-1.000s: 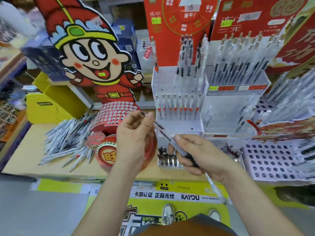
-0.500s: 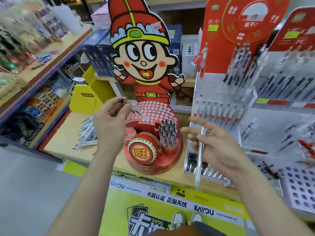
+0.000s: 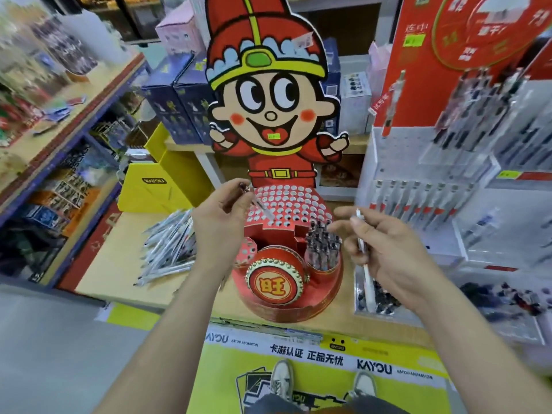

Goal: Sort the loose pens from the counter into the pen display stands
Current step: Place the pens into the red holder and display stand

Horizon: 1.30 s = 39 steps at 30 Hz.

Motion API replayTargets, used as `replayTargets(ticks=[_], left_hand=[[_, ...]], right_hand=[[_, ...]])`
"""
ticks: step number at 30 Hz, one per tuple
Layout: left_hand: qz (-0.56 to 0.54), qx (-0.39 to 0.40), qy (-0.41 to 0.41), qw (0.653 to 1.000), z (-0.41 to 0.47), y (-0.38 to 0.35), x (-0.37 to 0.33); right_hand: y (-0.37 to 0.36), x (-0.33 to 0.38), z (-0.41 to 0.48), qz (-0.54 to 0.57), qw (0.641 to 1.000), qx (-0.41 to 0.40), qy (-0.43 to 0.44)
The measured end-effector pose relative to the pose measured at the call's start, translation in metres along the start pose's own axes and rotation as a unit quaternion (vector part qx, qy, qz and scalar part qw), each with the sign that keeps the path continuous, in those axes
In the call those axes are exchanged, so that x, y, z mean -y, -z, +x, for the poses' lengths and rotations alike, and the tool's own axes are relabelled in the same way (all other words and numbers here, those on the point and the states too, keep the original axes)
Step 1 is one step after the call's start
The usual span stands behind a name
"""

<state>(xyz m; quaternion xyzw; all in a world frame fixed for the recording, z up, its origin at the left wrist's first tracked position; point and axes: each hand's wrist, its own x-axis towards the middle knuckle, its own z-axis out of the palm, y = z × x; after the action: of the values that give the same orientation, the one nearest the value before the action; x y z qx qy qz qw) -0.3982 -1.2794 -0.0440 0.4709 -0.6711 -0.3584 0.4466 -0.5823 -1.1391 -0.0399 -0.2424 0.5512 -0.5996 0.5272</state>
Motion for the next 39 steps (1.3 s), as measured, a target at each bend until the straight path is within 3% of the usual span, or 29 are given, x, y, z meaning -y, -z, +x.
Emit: replayTargets(ticks=[12, 17, 29, 34, 39], left_hand=[[0.056, 0.180, -0.087, 0.978, 0.038, 0.020, 0.021], [0.155, 0.251, -0.148, 0.944, 0.049, 0.017, 0.030], [0.172, 0.309, -0.122, 0.928, 0.059, 0.009, 0.026], [0.170, 0.289, -0.111, 0.935, 0.057, 0.004, 0.027], [0.144, 0.275, -0.110, 0.944, 0.053, 0.005, 0.035]], right_hand=[[-0.065, -0.021, 0.005, 0.103, 0.991, -0.084, 0.022], [-0.063, -0.022, 0.007, 0.100, 0.984, -0.146, 0.023], [-0.061, -0.021, 0.015, 0.110, 0.984, -0.139, 0.019], [-0.052, -0.019, 0.013, 0.195, 0.968, -0.158, 0.025], [-0.049, -0.022, 0.011, 0.185, 0.971, -0.153, 0.020]])
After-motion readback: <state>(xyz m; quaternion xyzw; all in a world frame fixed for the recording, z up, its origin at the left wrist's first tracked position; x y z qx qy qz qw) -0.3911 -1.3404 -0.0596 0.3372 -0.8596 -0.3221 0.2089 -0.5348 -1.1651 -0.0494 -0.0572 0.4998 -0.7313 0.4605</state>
